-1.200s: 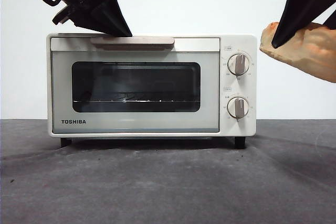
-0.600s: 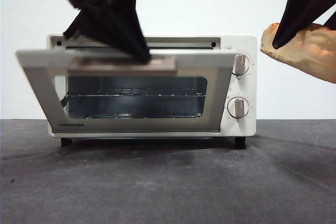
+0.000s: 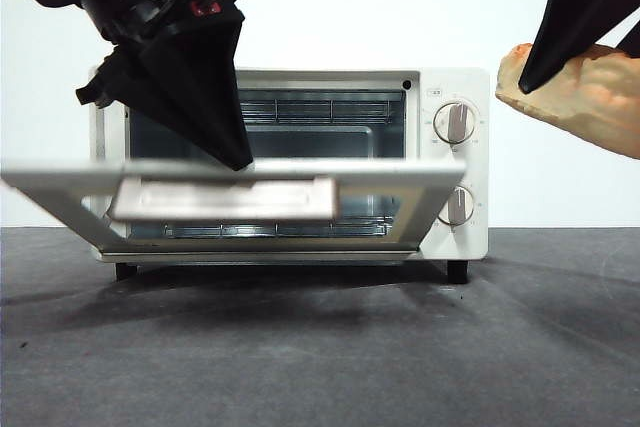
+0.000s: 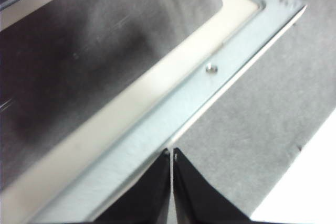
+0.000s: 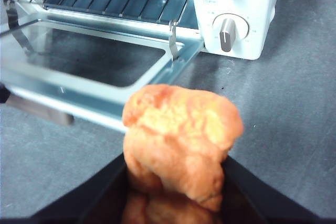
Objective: The left arm flap open the oven, the right arm pick bread and place it into oven, the left arm flap close the oven
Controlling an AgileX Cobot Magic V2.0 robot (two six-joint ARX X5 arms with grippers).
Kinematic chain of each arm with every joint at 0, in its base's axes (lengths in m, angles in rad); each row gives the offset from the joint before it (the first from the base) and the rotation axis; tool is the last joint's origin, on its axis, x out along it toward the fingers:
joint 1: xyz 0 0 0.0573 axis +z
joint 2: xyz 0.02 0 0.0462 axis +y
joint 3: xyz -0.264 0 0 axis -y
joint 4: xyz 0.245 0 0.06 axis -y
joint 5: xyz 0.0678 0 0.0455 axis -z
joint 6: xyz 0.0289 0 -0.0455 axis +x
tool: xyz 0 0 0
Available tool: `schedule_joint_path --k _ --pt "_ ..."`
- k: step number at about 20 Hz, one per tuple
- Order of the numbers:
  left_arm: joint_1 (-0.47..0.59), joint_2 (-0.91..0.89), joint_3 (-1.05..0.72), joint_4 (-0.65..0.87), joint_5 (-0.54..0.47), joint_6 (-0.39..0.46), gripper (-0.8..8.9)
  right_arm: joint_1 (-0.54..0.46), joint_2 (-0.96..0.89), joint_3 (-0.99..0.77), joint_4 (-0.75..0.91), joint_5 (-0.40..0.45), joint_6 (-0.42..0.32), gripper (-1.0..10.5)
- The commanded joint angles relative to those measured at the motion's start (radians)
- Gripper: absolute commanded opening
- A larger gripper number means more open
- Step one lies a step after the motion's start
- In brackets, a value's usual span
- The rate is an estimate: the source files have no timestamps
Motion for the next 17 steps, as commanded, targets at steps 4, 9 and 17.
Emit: schedule_joint_path --k 4,9,17 --pt "-0.006 0.017 0.008 0.024 -0.013 -0.006 0.16 0.010 0.003 0.021 0.008 -0.007 -0.008 2.1" --pt "0.010 -0.010 0.008 0.064 -0.014 -0.006 0.16 0.009 0.005 0.021 0.008 -0.033 -0.006 2.1" --pt "0.072 -0.308 -0.003 -0.055 -0.126 0.002 0.16 0.010 0.056 0.022 0.092 -0.109 0.055 2.1"
